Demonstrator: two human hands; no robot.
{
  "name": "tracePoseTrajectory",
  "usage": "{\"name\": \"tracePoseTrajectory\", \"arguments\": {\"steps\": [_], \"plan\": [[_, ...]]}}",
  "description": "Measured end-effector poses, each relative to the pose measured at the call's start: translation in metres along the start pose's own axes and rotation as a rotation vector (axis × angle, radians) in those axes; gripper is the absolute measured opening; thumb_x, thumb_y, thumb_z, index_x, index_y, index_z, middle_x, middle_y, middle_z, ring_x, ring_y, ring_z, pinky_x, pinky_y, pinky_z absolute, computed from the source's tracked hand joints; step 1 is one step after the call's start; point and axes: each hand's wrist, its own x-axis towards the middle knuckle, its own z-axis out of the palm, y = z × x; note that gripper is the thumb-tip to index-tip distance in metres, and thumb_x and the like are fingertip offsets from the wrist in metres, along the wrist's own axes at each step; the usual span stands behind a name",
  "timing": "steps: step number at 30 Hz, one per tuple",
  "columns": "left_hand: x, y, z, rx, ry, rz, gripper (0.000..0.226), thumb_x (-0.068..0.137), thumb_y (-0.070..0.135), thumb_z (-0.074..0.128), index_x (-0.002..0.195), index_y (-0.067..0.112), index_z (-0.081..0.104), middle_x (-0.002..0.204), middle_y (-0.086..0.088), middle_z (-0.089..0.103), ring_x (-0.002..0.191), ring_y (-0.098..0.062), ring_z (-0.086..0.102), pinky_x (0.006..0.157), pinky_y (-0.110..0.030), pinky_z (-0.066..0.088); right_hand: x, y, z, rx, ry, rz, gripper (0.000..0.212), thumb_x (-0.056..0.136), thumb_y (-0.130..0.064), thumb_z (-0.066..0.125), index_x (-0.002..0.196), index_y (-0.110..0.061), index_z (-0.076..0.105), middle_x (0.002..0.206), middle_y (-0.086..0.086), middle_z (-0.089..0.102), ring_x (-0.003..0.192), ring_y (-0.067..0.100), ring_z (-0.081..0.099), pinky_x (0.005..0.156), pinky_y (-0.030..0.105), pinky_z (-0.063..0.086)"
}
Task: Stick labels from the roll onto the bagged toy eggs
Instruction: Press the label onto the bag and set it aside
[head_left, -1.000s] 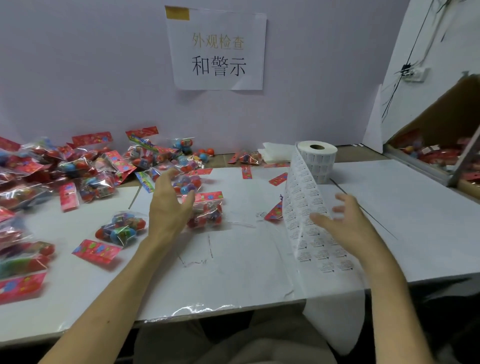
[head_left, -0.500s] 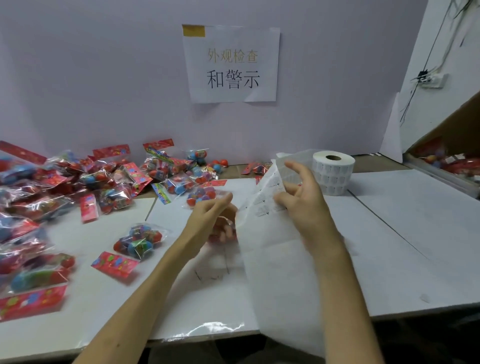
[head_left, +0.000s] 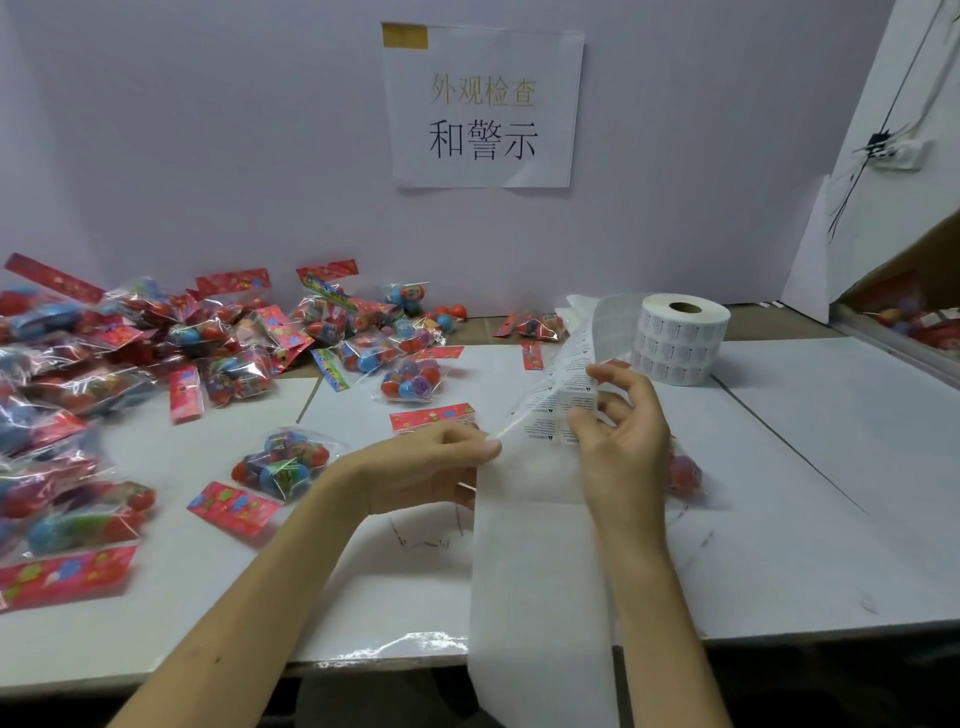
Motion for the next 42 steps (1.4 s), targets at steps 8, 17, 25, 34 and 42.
{"name": "tracePoseTrajectory", "arguments": {"steps": [8,17,25,34,42], "plan": [[0.005,0.000,0.001,-0.052,0.188,0.082,0.015,0.087,0.020,0.070,0.085,0.021,0.085,0.087,0.007,0.078,0.077,-0.007,0.073,0.065,-0.015,0.055,-0.010,-0.017,-0.004,-0.405,0.028,-0.319,0.037,0.084,-0.004,0.078,0.115,-0.019,0.063,0.121,-0.003,0.055,0.116,0.017,0.055,0.095,0.042,0.056],[0.010,-0.012,-0.006,0.007,0.186,0.066,0.017,0.093,0.014,0.070,0.107,0.011,0.079,0.106,-0.006,0.077,0.097,-0.019,0.073,0.079,-0.023,0.057,-0.012,-0.031,-0.009,-0.672,-0.358,-0.237,0.031,0.079,-0.036,0.085,0.107,-0.036,0.070,0.116,-0.013,0.060,0.110,0.010,0.050,0.098,0.043,0.047],[0.010,-0.017,-0.007,0.070,0.237,0.038,0.044,0.091,0.005,0.074,0.131,-0.007,0.060,0.128,-0.025,0.067,0.111,-0.027,0.068,0.096,-0.037,0.053,-0.010,-0.024,-0.013,-0.661,-0.407,-0.141,0.026,0.080,-0.033,0.084,0.098,-0.038,0.067,0.110,-0.015,0.060,0.104,0.009,0.054,0.097,0.044,0.047],[0.006,-0.003,0.003,0.045,0.112,0.066,0.021,0.087,0.010,0.075,0.103,0.020,0.082,0.104,-0.008,0.077,0.094,-0.022,0.071,0.077,-0.023,0.056,-0.010,-0.014,-0.012,-0.563,-0.361,-0.171,0.022,0.079,-0.023,0.084,0.079,-0.036,0.066,0.089,-0.016,0.064,0.087,0.004,0.060,0.082,0.032,0.049],[0.004,0.001,0.006,0.004,0.071,0.070,0.024,0.082,0.012,0.074,0.100,0.024,0.084,0.108,-0.004,0.079,0.101,-0.020,0.074,0.084,-0.024,0.058,-0.007,-0.009,-0.013,-0.509,-0.324,-0.154,0.014,0.079,-0.021,0.084,0.075,-0.028,0.072,0.081,-0.014,0.068,0.079,0.006,0.063,0.069,0.016,0.048]]}}
